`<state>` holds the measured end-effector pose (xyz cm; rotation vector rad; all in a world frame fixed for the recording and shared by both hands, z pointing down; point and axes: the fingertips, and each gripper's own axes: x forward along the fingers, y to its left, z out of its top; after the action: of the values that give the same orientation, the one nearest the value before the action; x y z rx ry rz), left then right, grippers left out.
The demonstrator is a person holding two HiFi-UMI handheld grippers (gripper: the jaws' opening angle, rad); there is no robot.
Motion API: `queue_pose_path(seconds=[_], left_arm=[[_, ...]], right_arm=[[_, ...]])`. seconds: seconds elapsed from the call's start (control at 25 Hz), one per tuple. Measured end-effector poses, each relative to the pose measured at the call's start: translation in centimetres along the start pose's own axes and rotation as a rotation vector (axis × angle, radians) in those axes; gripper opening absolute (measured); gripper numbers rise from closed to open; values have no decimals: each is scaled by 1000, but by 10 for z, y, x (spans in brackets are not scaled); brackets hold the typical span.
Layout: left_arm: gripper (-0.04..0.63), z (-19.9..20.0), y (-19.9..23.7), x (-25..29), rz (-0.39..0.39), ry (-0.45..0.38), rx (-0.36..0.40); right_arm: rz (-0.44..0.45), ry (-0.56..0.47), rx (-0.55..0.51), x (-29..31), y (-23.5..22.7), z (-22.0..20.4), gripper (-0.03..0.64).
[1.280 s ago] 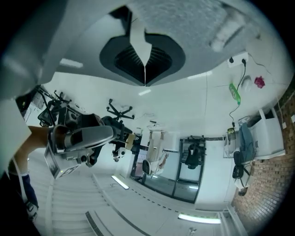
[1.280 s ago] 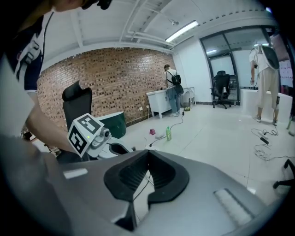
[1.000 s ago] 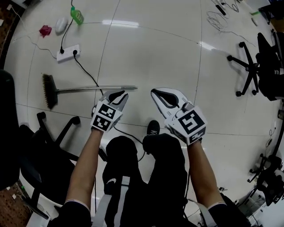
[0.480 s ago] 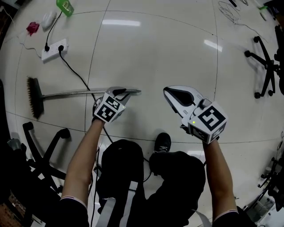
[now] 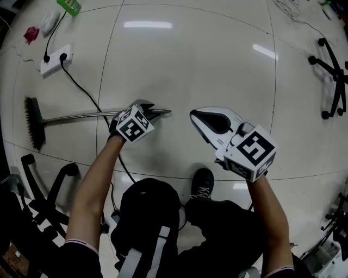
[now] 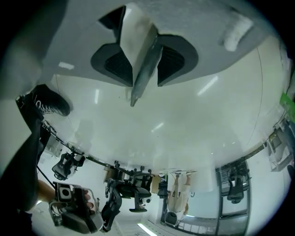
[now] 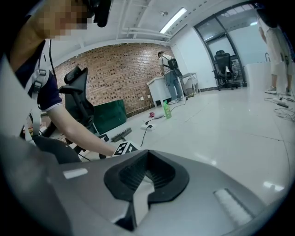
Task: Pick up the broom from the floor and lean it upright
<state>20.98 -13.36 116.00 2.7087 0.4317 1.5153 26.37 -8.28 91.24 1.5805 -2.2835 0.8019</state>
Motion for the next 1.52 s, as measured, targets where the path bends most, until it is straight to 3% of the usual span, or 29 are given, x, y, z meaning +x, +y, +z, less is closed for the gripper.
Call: queue_pose_path(seconds=[0.36, 0.64, 0.8, 1.08, 1.32, 1.52], left_arm=[[141, -6, 3, 9, -13, 107, 99], [129, 53, 11, -49, 44, -3, 119], [126, 116, 18, -132, 114, -108, 122], [104, 198, 23, -298, 241, -194, 100], [97, 231, 37, -437, 394, -266, 11], [92, 234, 35, -534, 492, -263, -75]], right_arm=[[-15, -48, 41, -10, -20, -2, 3], [-7, -32, 52, -24, -29, 10, 3], [-1, -30, 52, -47, -19, 58, 3], [61, -10, 81, -91, 34, 162, 3], [178, -37, 28, -105, 104, 286, 3], [296, -68, -10, -112, 168, 375, 3]])
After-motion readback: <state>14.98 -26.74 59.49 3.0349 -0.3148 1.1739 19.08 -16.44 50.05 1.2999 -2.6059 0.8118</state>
